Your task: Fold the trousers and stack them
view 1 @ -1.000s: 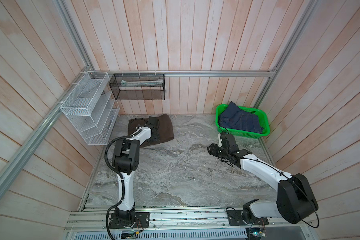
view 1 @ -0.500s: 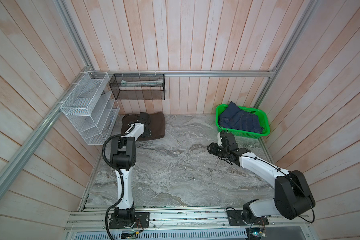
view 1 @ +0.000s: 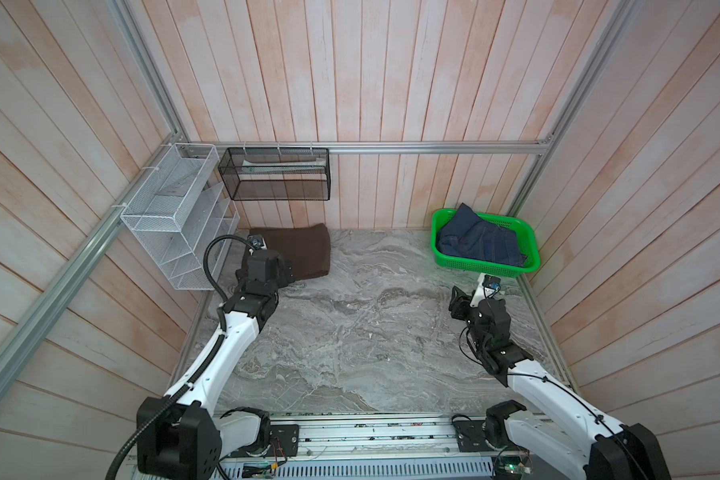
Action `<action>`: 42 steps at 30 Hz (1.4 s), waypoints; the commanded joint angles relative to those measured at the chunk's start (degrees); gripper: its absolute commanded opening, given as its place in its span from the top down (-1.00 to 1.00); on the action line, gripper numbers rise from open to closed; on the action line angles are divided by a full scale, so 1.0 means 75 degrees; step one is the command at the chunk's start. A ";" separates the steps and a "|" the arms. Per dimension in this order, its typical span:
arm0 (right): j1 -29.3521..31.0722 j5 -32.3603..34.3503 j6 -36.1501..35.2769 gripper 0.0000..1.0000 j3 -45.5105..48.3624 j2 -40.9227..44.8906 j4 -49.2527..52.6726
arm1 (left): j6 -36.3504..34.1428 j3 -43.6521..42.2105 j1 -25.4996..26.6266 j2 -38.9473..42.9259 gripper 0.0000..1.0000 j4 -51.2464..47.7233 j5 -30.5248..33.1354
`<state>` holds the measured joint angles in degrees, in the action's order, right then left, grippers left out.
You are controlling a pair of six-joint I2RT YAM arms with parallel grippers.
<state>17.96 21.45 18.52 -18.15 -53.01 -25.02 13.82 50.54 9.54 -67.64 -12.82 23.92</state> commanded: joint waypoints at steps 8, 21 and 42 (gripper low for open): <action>-0.1231 0.1471 -0.1395 -0.32 0.1284 -0.0670 -0.3284 | 0.1261 -0.3410 -0.0523 0.0823 -1.00 0.3937 0.0982; -0.1838 0.0077 -0.2278 -0.42 0.0768 -0.3946 -0.5955 | -0.0174 -0.4380 -0.0644 -0.0966 -1.00 0.7654 0.1390; -0.2171 -0.0985 -0.2244 -0.42 0.0771 -0.4586 -0.6404 | -0.1527 -0.4382 -0.0777 -0.2352 -1.00 0.9649 -0.0716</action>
<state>2.00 15.05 1.87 -11.57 -87.85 -72.88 4.29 17.54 4.12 -84.66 56.58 21.71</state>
